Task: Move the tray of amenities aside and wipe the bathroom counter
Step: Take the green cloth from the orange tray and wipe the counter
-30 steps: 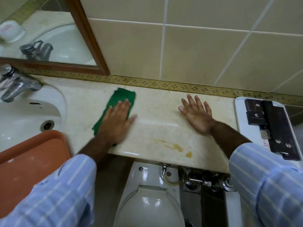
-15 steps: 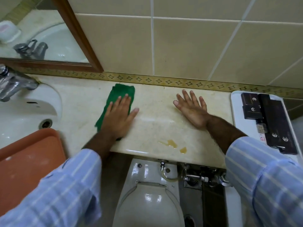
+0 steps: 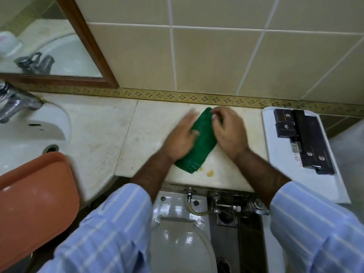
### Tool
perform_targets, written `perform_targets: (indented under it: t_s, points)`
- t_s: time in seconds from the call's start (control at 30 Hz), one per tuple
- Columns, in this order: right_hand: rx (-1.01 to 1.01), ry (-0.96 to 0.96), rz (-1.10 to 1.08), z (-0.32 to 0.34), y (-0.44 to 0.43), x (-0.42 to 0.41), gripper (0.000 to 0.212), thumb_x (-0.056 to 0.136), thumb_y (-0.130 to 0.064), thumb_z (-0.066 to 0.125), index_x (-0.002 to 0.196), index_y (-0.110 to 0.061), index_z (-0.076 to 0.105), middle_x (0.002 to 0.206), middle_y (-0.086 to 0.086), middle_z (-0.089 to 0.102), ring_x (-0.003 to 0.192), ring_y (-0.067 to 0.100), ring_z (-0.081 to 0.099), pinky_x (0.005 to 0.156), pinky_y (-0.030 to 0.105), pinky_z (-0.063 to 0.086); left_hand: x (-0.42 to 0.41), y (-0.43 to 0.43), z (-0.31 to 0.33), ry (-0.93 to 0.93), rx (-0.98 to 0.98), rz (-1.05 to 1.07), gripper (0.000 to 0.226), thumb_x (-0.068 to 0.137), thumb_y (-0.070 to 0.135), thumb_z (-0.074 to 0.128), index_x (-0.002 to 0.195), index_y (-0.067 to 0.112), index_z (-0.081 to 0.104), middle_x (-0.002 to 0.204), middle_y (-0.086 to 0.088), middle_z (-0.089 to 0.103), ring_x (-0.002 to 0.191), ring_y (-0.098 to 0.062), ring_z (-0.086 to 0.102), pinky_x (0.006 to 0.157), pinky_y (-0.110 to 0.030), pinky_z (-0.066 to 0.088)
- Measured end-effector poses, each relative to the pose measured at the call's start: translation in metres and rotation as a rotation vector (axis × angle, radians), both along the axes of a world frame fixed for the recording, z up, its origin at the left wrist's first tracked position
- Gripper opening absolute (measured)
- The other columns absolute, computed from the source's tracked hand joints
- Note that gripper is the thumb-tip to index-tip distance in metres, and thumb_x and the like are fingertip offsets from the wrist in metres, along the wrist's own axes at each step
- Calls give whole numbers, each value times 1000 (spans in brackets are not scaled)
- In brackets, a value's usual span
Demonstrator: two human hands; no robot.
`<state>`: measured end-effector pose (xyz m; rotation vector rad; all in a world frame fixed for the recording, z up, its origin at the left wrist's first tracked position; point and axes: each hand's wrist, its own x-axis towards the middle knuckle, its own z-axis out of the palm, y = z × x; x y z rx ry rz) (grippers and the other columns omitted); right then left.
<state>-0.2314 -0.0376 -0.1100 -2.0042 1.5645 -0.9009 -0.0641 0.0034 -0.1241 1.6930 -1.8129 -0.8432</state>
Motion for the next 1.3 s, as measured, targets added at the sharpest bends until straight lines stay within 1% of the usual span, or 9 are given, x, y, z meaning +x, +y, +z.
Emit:
perform_targets:
  t_s: [0.07,0.13,0.2,0.4,0.57,0.77,0.83,1.03,1.3]
  points:
    - [167,231,98,-14,11,24,54,105,-38,46,149,-6,48,152,17,51,144,33,43,121,43,33,55,2,1,-153,-39,283,57,109,22,41,163,12,25,171,-4,19,158,-20,20,129,-37,18]
    - [271,469,83,-33,19,50,78,105,-55,33,162,-4,20,171,20,16,159,34,10,129,48,10,94,12,-10,-382,87,240,62,110,38,30,164,13,17,173,-3,10,160,-19,11,129,-36,13]
    - [271,583,7,-47,15,68,86,103,-61,24,163,-1,7,172,22,2,160,36,-3,129,52,1,104,22,-26,-543,123,139,66,109,46,23,165,15,9,174,-2,4,161,-19,5,130,-39,9]
    - [231,645,-20,-58,6,71,89,100,-66,16,164,-4,6,172,21,1,160,35,-3,128,51,0,109,23,-46,-601,23,141,67,107,49,17,165,16,10,173,-1,7,160,-19,7,129,-38,8]
    - [346,622,-291,-58,74,21,89,101,-65,11,163,-1,3,171,25,-1,159,38,-4,127,55,7,108,24,-44,-604,9,123,66,108,46,20,165,13,13,173,-4,10,160,-21,9,130,-38,7]
    - [132,650,94,-71,145,24,84,103,-66,18,164,-8,13,174,12,3,161,28,-1,129,52,9,111,24,-48,-605,3,123,65,108,46,21,164,14,14,173,-4,12,160,-22,11,130,-40,10]
    - [143,634,76,-69,133,17,84,103,-67,17,165,-11,10,174,9,0,161,24,-4,129,49,7,110,24,-47,-600,-2,127,65,108,46,21,164,14,15,173,-4,12,160,-21,11,129,-40,10]
    - [301,552,-429,-65,75,6,85,103,-61,20,164,-2,8,172,20,5,160,33,0,129,52,4,109,24,-48,-599,-2,139,65,108,45,22,165,14,13,173,-4,11,160,-20,10,130,-40,10]
    - [369,551,-442,-56,-47,24,84,103,-57,23,163,0,7,172,21,2,160,35,-2,128,51,1,112,20,-59,-596,-35,157,64,108,47,22,164,17,14,173,-2,12,160,-20,11,129,-41,12]
